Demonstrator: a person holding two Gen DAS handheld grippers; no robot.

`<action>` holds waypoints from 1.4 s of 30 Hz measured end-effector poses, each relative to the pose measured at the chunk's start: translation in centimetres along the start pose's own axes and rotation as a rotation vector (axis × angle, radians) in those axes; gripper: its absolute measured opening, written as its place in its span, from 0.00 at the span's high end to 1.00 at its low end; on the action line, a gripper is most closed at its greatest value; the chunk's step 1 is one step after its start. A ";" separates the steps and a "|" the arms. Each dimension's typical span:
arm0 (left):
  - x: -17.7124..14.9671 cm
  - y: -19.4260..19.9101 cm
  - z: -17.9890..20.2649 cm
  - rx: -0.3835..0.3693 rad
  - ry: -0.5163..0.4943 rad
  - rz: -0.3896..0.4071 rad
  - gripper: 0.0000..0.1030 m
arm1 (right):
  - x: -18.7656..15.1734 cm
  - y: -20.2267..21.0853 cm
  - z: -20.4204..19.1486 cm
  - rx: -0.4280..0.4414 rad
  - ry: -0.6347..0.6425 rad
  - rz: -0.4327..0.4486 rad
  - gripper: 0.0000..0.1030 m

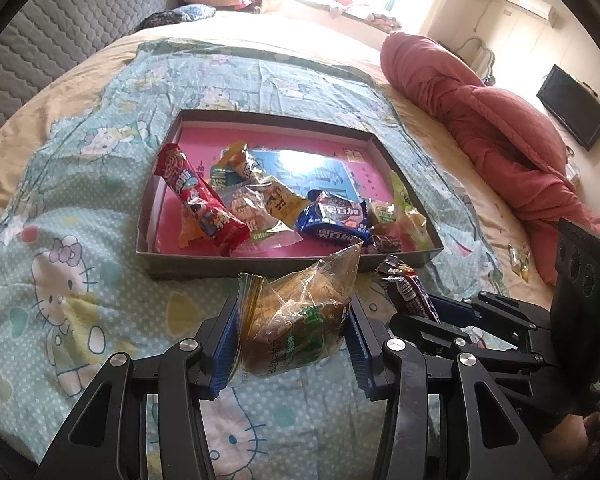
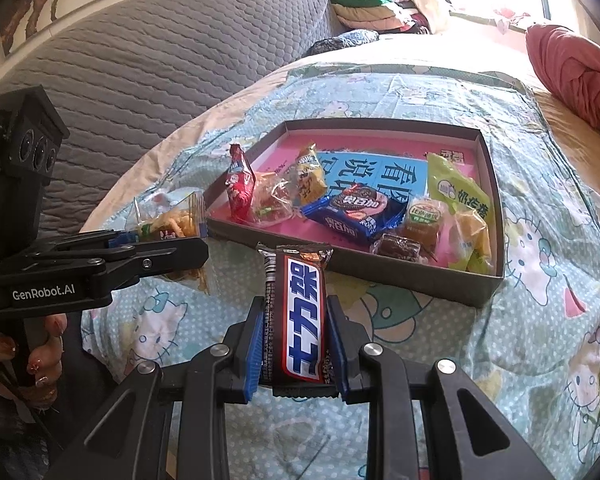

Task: Organize snacks
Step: 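Lift and carry the bread bag and Snickers bar over the tray with both grippers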

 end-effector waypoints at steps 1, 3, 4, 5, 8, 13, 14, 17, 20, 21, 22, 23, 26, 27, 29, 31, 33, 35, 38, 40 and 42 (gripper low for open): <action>0.0 0.1 0.0 0.000 0.000 0.002 0.52 | 0.1 0.1 0.0 0.002 -0.001 0.004 0.72; 0.1 0.3 0.1 0.000 -0.001 0.008 0.52 | 0.2 0.3 -0.1 0.007 -0.003 0.013 0.72; 0.1 0.4 0.1 0.001 -0.002 0.009 0.52 | 0.2 0.4 -0.1 0.010 -0.005 0.017 0.72; 0.2 0.5 0.2 0.003 -0.004 0.012 0.52 | 0.3 0.5 -0.1 0.012 -0.007 0.020 0.72; 0.4 0.7 0.2 0.003 -0.005 0.019 0.52 | 0.5 0.8 0.0 0.019 -0.009 0.032 0.72; 0.7 1.1 0.6 0.004 -0.009 0.031 0.52 | 0.8 1.3 0.1 0.034 -0.020 0.050 0.72; 0.9 1.2 0.6 0.005 -0.012 0.035 0.52 | 0.9 1.4 0.1 0.036 -0.022 0.054 0.72; 1.2 1.4 0.9 0.004 -0.017 0.044 0.52 | 1.2 1.9 0.3 0.045 -0.032 0.071 0.72; 1.4 1.6 1.2 0.005 -0.023 0.052 0.52 | 1.5 2.2 0.7 0.050 -0.046 0.083 0.72; 1.5 1.6 1.2 0.005 -0.023 0.055 0.52 | 1.7 2.4 0.9 0.054 -0.053 0.091 0.72; 1.6 1.6 1.2 0.005 -0.024 0.056 0.52 | 1.8 2.5 1.0 0.055 -0.057 0.096 0.72; 1.7 1.7 1.3 0.005 -0.023 0.058 0.52 | 1.9 2.6 1.1 0.054 -0.059 0.100 0.72; 1.8 1.7 1.3 0.006 -0.020 0.061 0.52 | 2.2 2.9 1.3 0.061 -0.067 0.112 0.72; 1.9 1.7 1.3 0.005 -0.018 0.063 0.52 | 2.3 3.0 1.4 0.059 -0.068 0.116 0.72; 2.0 1.8 1.5 0.005 -0.019 0.065 0.52 | 2.6 3.2 1.5 0.064 -0.069 0.127 0.72; 2.1 1.8 1.6 0.004 -0.020 0.067 0.52 | 2.9 3.4 1.6 0.067 -0.067 0.136 0.72; 2.3 1.8 1.7 0.007 -0.022 0.070 0.52 | 3.2 3.6 1.6 0.065 -0.065 0.144 0.72; 2.5 1.8 1.8 0.006 -0.021 0.072 0.52 | 3.5 3.7 1.7 0.066 -0.064 0.150 0.72; 2.7 1.8 1.9 0.011 -0.023 0.075 0.52 | 3.9 3.8 1.7 0.066 -0.060 0.160 0.72; 2.9 1.8 1.9 0.011 -0.024 0.076 0.52 | 4.1 3.8 1.8 0.070 -0.059 0.165 0.72; 3.1 1.7 1.7 0.017 -0.023 0.078 0.52 | 4.5 3.9 1.9 0.072 -0.058 0.172 0.72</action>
Point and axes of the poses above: each gripper's, at about its wrist camera, not at the fingertips, and y roughly against the way its jaws point, z to its right, x to its top, the point moved 8 cm from there along -y, roughly the way its jaws point, and after that the axes turned 12 degrees about -z, right-handed, at the moved point
